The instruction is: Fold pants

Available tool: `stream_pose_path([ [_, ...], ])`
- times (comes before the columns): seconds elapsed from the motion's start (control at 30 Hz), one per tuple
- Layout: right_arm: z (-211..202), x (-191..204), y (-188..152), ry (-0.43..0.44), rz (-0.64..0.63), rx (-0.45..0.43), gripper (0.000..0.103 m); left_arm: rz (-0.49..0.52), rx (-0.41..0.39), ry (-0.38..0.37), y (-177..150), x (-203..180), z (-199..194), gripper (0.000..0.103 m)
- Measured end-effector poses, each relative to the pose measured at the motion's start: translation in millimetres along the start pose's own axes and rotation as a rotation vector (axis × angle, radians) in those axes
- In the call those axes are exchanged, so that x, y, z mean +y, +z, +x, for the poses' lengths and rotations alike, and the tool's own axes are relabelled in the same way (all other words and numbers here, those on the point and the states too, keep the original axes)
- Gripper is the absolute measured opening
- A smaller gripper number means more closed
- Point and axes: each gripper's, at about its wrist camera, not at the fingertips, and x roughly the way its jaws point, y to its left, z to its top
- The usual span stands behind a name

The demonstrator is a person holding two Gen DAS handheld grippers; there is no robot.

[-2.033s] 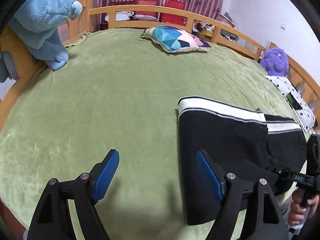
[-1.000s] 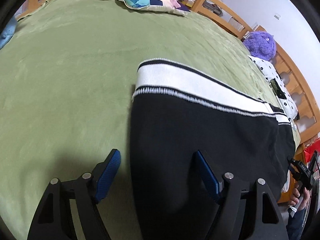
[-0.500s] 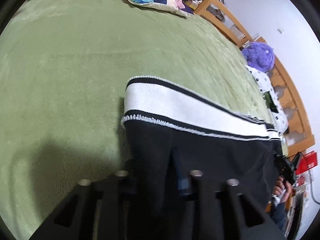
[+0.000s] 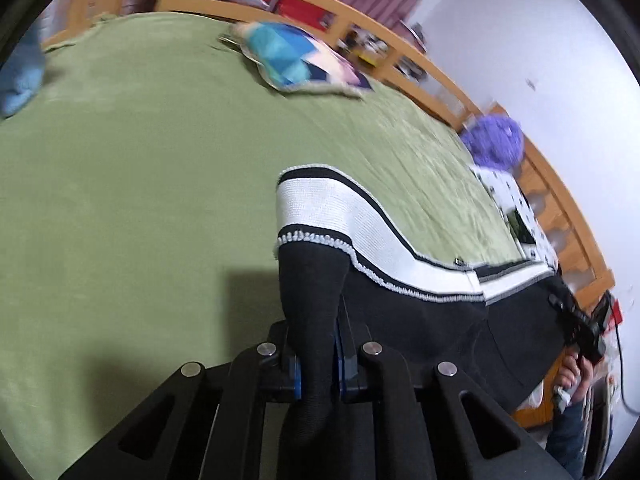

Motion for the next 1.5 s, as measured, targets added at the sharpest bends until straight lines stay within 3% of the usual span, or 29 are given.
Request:
stream_pose_path([
  [0.13, 14, 63, -27, 0.075, -0.053, 0.066, 0.015, -0.029, -0.076, 0.136, 18, 63, -51, 0.012],
  [0.23, 44, 120, -66, 0.125, -0.133, 0.148, 0.015, -0.072, -0.102, 0.224, 28, 114, -80, 0.012],
  [0.33, 69, 153, -95, 0.13, -0.159, 0.188, 0.015, -0.106, -0.066, 0.233, 31, 148, -79, 0.012],
  [0.5, 85, 141, -101, 0.094, -0.094, 0.226, 0.018, -0.12, -0.023, 0.233, 26, 165, -53, 0.017],
  [0.63, 105, 119, -109, 0.039, -0.112, 0.409, 0.034, -0.082, 0.016, 0.392, 20, 161, -47, 0.036],
  [0.7, 101, 112, -117, 0.006, -0.125, 0.42, 0.044, -0.075, 0.018, 0.433, 12, 162, -54, 0.046],
  [0.77, 90, 110, -122, -0.05, -0.157, 0.406, 0.052, -0.068, 0.026, 0.427, 0, 160, -64, 0.055],
  [1.0, 42, 114, -125, -0.069, -0.202, 0.345, 0.053, -0.007, 0.015, 0.353, -36, 106, -89, 0.058],
  [1.13, 21, 138, -132, -0.025, -0.266, 0.327, 0.055, 0.007, 0.023, 0.319, -55, 80, -89, 0.059],
  [1.2, 18, 163, -142, -0.053, -0.364, 0.31, 0.055, 0.017, 0.063, 0.268, -66, 66, -82, 0.059],
  [1.27, 20, 179, -149, -0.071, -0.433, 0.314, 0.055, 0.067, 0.069, 0.226, -77, 45, -75, 0.059],
  [1.33, 22, 180, -153, -0.069, -0.423, 0.33, 0.055, 0.131, 0.082, 0.175, -87, 20, -65, 0.059],
  [1.5, 18, 147, -153, -0.076, -0.361, 0.349, 0.055, 0.276, 0.144, 0.13, -105, -32, -32, 0.059],
])
